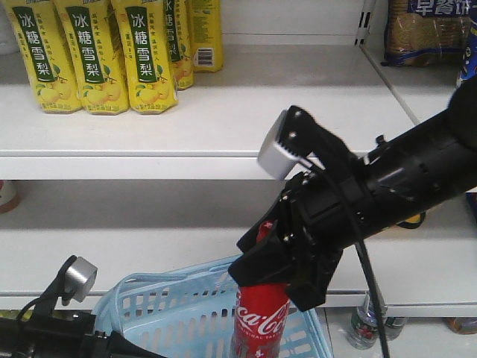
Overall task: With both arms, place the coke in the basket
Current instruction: 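Open the right gripper to drop the bottle into the basket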
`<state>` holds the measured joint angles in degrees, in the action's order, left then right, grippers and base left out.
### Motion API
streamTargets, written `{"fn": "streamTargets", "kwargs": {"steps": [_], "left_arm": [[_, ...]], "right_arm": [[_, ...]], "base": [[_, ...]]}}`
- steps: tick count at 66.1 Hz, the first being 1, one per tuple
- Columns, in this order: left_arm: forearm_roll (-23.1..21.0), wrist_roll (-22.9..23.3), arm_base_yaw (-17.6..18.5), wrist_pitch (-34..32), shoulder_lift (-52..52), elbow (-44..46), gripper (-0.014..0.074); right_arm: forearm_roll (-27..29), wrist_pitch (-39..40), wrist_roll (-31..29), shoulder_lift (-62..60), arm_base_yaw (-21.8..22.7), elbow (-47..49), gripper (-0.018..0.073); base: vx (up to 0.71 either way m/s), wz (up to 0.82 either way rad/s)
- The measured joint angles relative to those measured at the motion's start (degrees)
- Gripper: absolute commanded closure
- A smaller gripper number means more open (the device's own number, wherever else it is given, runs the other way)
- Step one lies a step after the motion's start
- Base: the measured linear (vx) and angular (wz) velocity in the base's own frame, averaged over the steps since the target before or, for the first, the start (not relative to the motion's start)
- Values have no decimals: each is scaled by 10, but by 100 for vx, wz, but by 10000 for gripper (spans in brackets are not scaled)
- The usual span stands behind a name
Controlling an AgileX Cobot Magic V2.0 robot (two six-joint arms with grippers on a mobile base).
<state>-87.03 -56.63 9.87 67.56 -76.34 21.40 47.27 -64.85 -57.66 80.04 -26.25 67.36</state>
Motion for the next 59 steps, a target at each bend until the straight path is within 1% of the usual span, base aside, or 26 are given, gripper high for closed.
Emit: {"fn": "streamTargets", "kwargs": {"steps": [18,30,37,45,51,59], "left_arm": [[0,0,0,0,0,0,603],[2,-2,0,-3,0,0,603],[6,-2,0,-9,0,0,603],[9,-1,0,-13,0,-1,603],[9,-1,0,-13,0,-1,603],[5,0,0,-13,0,-1,603]], "right_arm": [[-79,7,56,89,-41,0,547],[-105,29,73,140,-66,0,496],[-121,30,78,159,-79,0,437],[-135,30,95,170,-86,0,336],[-138,27,104,170,-86,0,252],[-135,8,108,166,-86,1,176]], "base": [[0,0],[0,0],[0,0],[0,0],[0,0],[0,0]]}}
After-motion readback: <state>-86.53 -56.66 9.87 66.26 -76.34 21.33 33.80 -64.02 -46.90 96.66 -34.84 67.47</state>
